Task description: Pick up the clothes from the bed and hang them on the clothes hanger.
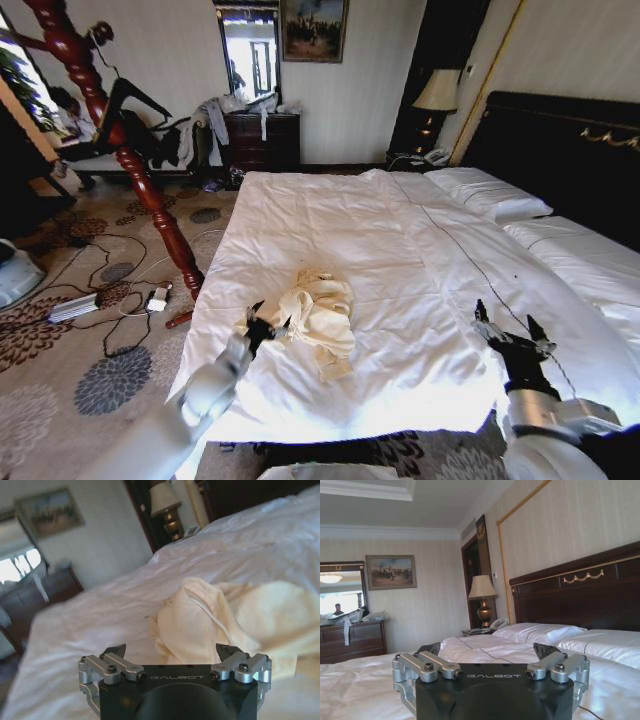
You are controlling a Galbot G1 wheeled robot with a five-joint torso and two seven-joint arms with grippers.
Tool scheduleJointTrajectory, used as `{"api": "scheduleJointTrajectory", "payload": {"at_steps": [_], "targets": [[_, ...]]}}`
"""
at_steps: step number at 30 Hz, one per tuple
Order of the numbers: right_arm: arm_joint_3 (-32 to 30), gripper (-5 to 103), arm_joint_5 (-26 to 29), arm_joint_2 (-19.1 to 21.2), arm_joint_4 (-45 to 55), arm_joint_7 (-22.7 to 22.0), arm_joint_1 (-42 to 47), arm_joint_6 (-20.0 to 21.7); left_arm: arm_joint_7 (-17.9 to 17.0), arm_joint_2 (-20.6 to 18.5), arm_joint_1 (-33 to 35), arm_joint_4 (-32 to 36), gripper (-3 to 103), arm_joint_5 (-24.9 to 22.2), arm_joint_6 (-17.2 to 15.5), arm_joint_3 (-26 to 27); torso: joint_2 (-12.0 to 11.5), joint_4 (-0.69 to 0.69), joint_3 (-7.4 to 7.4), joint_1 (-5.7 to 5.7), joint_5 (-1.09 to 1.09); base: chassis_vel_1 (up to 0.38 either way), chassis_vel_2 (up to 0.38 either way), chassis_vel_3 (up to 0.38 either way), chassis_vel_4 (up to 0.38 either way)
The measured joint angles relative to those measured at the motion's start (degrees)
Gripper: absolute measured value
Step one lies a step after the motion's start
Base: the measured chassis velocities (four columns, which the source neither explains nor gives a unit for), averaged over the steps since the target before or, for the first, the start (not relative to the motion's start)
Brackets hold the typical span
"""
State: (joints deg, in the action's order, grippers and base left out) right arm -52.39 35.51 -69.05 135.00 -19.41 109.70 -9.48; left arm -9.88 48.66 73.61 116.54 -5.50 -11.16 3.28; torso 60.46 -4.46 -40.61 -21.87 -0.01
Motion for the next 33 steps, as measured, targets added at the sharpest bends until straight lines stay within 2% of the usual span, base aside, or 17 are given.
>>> {"api": "scheduleJointTrajectory", "payload": {"at_steps": [5,10,15,19,22,27,31,33], "targets": [[0.43,100,-1.03,-1.3,0.37,0.02,0.59,-0.09,-1.26,3.41,0.9,-2.96,100,6.49,2.84,-0.88,0.0,-0.01,0.0,0.0,0.0,0.0,0.0,0.0,0.0],[-0.19,100,-1.32,-1.68,1.1,0.04,1.44,-0.24,-2.28,5.45,-0.6,-5.25,100,9.58,4.48,-3.41,0.0,-0.02,0.0,0.0,0.0,0.0,0.0,0.0,0.0],[-0.71,100,-1.39,-2.15,1.62,0.02,2.05,-0.29,-4.76,7.45,-2.95,-7.66,100,13.45,4.45,-4.46,0.0,-0.01,0.0,0.0,0.0,0.0,0.0,0.0,0.0],[-0.75,100,-1.57,-2.62,1.72,0.0,2.25,-0.3,-6.33,8.33,-5.51,-9.24,100,13.59,2.41,-5.17,0.0,-0.01,0.0,0.0,0.01,0.0,0.0,0.0,0.0],[-0.73,100,-1.59,-2.97,1.78,-0.09,2.31,-0.3,-5.04,8.53,-8.62,-11.04,100,10.32,2.19,-6.68,0.0,-0.01,0.0,-0.01,0.01,0.0,0.0,0.0,0.0],[-0.73,100,-1.63,-3.24,1.78,-0.15,2.29,-0.28,-4.02,8.49,-9.61,-11.21,100,7.98,2.03,-8.18,0.0,-0.01,-0.01,0.0,0.01,0.0,0.0,0.0,0.0],[-0.92,100,-1.66,-3.47,1.79,-0.23,2.35,-0.26,-3.75,8.06,-8.79,-10.36,100,10.3,2.31,-8.89,0.0,-0.01,0.0,0.0,0.0,0.0,0.0,0.0,0.0],[-1.29,100,-1.57,-3.47,1.78,-0.33,2.42,-0.26,-4.7,7.41,-6.99,-9.39,100,13.36,2.71,-8.38,0.0,-0.02,0.0,0.0,0.0,0.0,0.0,0.0,0.0]]}}
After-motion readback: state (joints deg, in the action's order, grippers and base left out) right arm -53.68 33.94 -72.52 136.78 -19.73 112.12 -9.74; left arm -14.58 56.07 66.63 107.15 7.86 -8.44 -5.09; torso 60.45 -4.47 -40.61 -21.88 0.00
